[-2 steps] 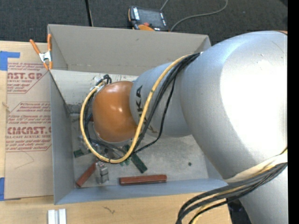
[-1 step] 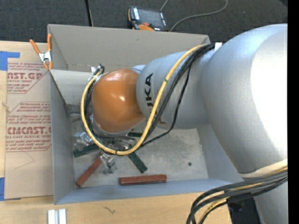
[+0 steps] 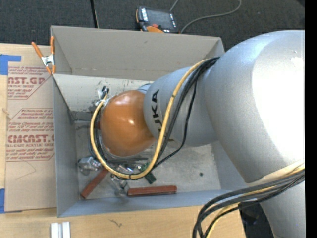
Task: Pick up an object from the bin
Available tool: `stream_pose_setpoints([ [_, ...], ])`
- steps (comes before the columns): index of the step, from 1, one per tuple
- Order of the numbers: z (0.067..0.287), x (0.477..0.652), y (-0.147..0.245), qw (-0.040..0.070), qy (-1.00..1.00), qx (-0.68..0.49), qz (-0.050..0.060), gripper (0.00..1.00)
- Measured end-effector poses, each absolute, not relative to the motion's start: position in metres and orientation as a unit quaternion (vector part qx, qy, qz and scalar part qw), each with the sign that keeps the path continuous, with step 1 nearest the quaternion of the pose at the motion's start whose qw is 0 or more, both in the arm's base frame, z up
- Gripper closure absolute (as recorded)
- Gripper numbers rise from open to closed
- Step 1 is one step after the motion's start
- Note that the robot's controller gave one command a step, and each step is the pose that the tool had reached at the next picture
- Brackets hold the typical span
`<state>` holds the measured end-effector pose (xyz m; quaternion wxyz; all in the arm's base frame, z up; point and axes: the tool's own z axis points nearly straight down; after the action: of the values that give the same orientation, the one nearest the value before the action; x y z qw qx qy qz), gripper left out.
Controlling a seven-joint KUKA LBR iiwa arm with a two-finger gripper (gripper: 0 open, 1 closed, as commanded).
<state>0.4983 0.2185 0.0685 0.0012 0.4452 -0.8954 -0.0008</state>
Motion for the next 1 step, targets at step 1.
stream_pose_setpoints([
  [1,0.071,0.5012,0.2192,-0.004,-0.896,0.444,-0.001,1.0],
])
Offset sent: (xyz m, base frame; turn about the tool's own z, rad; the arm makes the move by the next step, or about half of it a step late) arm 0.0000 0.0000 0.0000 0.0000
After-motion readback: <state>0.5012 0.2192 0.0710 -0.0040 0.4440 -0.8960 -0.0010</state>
